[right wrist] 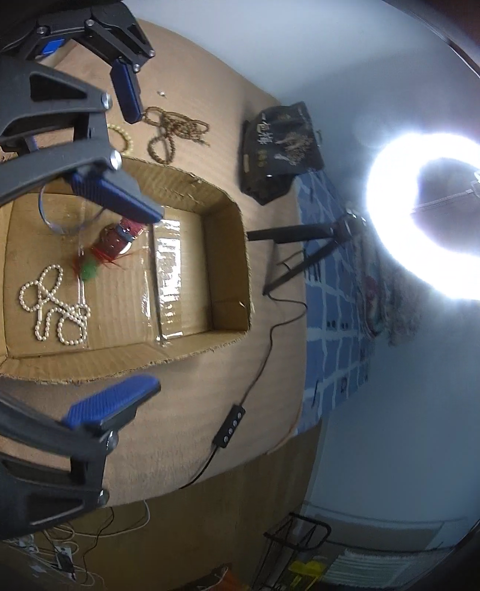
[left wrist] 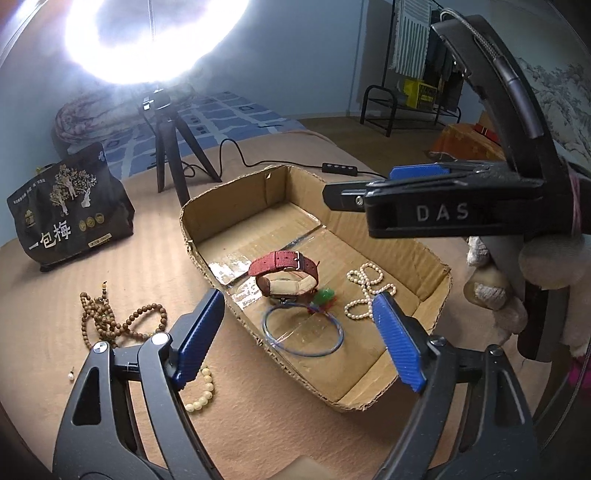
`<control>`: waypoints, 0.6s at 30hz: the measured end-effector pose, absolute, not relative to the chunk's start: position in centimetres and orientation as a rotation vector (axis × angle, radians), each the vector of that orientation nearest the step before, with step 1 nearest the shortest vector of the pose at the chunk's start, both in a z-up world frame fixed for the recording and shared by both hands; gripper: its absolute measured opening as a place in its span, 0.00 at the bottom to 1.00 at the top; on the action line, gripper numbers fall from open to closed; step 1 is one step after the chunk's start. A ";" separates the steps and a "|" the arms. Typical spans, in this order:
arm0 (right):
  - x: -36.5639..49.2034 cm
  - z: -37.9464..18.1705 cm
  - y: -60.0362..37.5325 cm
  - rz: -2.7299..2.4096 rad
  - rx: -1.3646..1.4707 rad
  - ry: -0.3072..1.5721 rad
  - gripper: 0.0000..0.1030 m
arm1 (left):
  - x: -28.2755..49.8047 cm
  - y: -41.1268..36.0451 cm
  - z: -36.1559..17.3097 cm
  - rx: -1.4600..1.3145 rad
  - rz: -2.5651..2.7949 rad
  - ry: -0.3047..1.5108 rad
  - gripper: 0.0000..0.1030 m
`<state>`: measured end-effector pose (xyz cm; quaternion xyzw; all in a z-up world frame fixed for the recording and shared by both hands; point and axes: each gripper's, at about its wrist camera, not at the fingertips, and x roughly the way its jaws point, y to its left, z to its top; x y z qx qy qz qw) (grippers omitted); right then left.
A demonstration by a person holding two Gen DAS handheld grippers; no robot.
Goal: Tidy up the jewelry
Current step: 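Open left tool releasing the bangle in the box while right tool drops the pendant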
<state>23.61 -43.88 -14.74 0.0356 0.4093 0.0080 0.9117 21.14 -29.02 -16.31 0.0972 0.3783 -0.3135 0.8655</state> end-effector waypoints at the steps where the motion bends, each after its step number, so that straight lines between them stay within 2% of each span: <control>1: 23.6 -14.7 -44.0 0.014 0.079 0.845 0.88 | 21.2 -29.0 -16.3 0.205 -0.653 0.797 0.82; 7: 23.4 -14.6 -43.8 -0.029 0.061 0.848 0.99 | 21.0 -28.6 -16.2 0.213 -0.642 0.803 0.82; 18: 22.4 -13.2 -42.6 -0.037 0.049 0.833 0.99 | 20.1 -26.7 -15.1 0.215 -0.629 0.780 0.82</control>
